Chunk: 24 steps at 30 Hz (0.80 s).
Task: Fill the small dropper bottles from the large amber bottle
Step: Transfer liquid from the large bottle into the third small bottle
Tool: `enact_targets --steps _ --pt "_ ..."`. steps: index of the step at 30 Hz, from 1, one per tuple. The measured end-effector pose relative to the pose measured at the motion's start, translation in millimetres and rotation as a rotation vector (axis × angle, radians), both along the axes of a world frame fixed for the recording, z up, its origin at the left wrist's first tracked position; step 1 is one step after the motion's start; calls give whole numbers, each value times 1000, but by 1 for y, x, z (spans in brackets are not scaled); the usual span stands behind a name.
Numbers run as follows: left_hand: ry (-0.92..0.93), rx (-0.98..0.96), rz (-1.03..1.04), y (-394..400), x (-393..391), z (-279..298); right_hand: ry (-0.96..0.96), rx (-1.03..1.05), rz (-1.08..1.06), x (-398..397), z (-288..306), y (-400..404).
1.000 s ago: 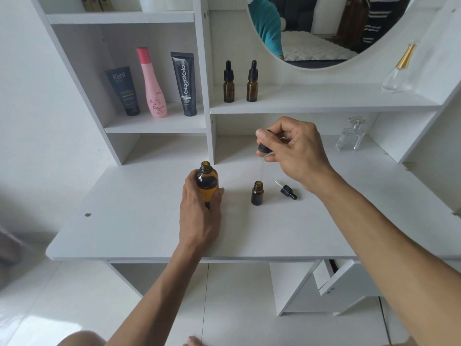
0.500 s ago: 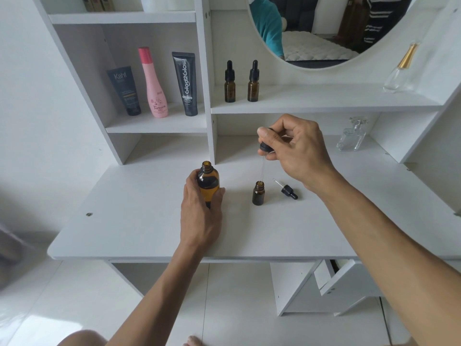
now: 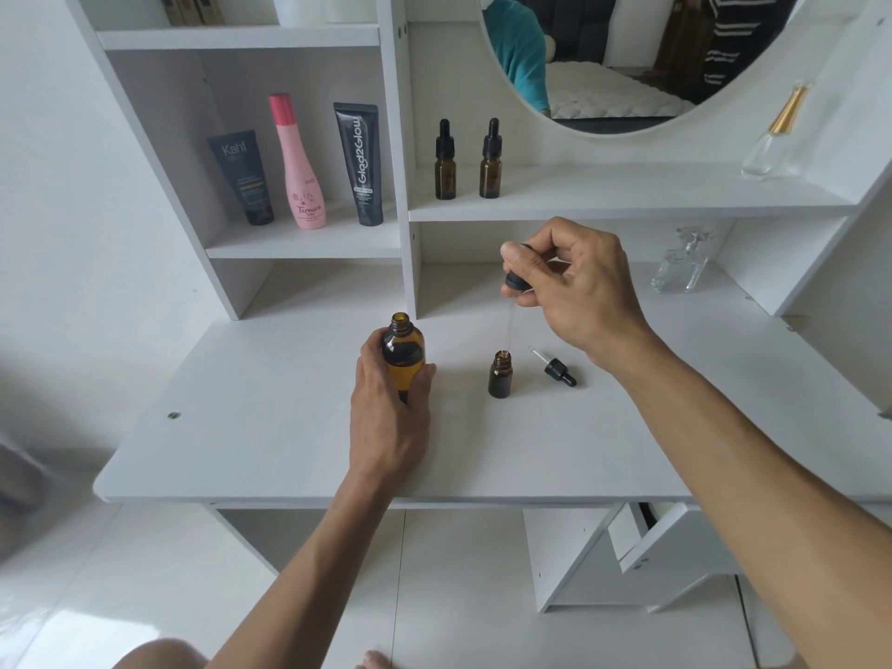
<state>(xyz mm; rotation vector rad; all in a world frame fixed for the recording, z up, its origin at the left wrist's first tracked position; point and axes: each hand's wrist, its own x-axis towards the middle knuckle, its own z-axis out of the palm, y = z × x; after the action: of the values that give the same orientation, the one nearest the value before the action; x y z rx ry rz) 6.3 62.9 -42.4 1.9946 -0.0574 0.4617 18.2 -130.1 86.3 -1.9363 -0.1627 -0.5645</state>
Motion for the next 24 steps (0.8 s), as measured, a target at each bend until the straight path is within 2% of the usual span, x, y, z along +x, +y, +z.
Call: enact_targets --steps 14,19,24 --pt "16 0 2 0 -1 1 -5 37 1 0 -2 1" --pt "22 3 0 -1 -1 2 -53 126 10 -2 5 7" --pt "31 3 0 -1 -2 3 -100 311 125 -1 27 33"
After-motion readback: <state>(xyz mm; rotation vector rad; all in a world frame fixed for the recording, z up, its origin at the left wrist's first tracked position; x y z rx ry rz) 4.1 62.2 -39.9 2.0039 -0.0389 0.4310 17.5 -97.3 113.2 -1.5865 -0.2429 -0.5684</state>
